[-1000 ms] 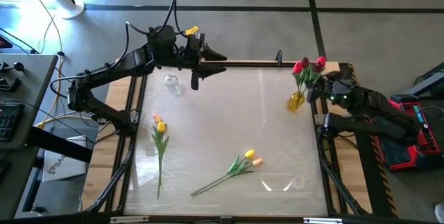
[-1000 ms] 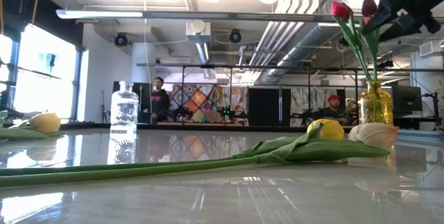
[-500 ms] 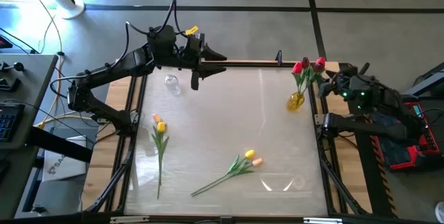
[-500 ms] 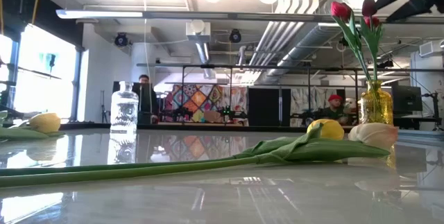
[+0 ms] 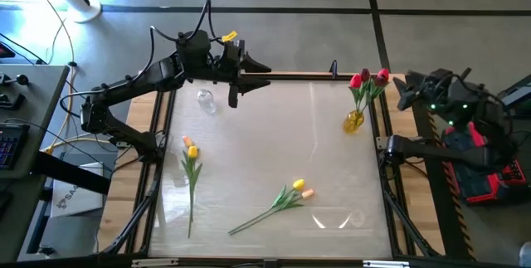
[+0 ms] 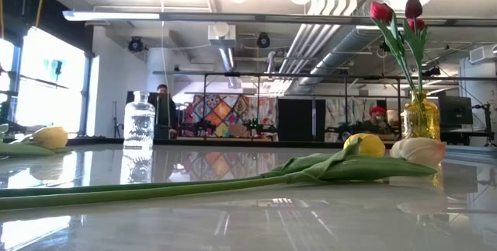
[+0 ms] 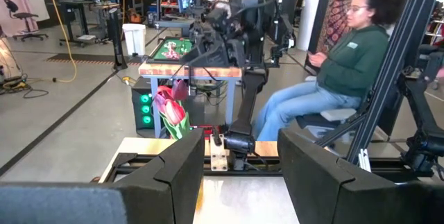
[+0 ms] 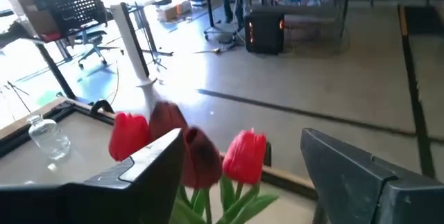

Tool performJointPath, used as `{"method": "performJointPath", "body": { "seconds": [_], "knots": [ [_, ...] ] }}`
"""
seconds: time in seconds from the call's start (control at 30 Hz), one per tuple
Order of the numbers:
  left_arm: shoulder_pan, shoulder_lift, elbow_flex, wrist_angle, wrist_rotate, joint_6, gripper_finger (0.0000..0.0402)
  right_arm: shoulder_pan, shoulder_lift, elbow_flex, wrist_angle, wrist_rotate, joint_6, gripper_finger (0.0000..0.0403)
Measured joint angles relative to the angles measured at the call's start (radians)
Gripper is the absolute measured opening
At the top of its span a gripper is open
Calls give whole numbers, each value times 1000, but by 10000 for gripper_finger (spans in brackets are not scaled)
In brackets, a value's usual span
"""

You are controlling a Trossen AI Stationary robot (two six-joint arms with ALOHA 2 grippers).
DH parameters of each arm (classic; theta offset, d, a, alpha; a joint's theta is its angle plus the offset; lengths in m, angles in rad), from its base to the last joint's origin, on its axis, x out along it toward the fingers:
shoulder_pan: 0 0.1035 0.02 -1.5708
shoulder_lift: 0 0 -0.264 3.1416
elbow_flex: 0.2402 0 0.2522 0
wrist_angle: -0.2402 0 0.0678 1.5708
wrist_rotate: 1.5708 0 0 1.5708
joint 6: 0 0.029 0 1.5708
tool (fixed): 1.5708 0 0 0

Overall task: Sort flowers into vase by color
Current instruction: Put the bottom light pink tulip into the transparent vase

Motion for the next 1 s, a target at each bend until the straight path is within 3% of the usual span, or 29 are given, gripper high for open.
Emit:
{"method": "performJointPath", "body": {
  "seconds": [0.23,0.47,1.0],
  "knots": [
    [0,0,0,0,0,0,172,0,88,118,0,14,-128,279],
    [0,0,0,0,0,0,172,0,179,212,38,-40,-205,279],
    [0,0,0,0,0,0,172,1,303,279,140,-437,-143,279]
  ]
}}
